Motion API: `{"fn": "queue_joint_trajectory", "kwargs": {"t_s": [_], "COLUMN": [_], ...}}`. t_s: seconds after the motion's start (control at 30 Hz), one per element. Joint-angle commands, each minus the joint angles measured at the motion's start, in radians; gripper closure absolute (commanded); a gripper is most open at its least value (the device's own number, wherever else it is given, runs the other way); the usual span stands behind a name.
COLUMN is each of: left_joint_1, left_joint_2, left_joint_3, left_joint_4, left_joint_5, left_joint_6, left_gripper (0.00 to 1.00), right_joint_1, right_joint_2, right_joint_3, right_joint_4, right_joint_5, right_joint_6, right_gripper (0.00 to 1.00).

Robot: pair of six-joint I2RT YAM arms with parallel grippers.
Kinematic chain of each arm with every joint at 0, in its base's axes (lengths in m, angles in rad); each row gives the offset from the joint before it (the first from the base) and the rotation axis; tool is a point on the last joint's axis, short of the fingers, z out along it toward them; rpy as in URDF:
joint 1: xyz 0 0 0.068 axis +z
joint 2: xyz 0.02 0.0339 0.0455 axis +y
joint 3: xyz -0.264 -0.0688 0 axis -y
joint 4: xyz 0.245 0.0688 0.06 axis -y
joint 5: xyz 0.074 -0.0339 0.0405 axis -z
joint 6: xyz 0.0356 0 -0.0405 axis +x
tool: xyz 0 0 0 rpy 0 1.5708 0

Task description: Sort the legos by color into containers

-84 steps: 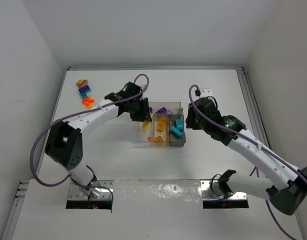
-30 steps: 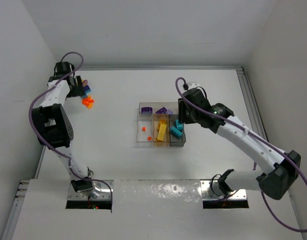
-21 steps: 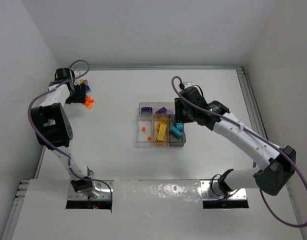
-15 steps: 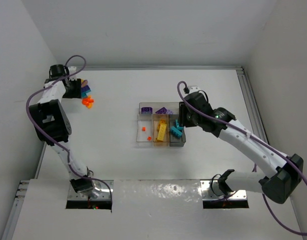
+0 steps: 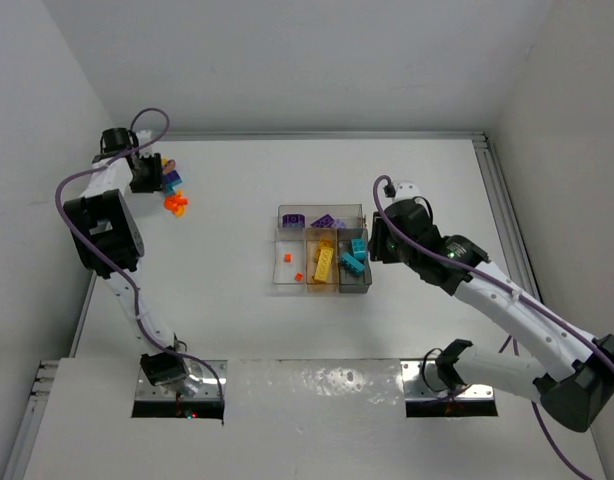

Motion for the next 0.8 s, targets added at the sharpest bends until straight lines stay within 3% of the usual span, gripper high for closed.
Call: {"fn": "queue_joint_trajectory", "kwargs": {"t_s": [0.0,0.13,0.77], "left_joint_1": [-0.032,-0.046,-0.048], "left_joint_2": [0.013,0.023,0.048], "left_joint_3": [0.044,0.036,-0.008], "left_joint_4": [0.023,0.018,-0.015], "left_joint_5": [-0.088,-0.138,-0.116], "left_joint_6": [-0.003,0.023,0.042], "left_gripper": [0.67,0.76,0.75], "right_joint_1": [0.005,0.005,0.005], "right_joint_2": [-0.024,-0.015,-0.003], "right_joint_3": [-0.018,-0.009,0.013], "right_joint_4": [0.050,0.047,0.029], "right_joint_5": [0.041,0.043,0.052], "right_joint_6": [-0.003,-0.010,-0.022], "right_gripper": [0.64,0.64,0.64]}}
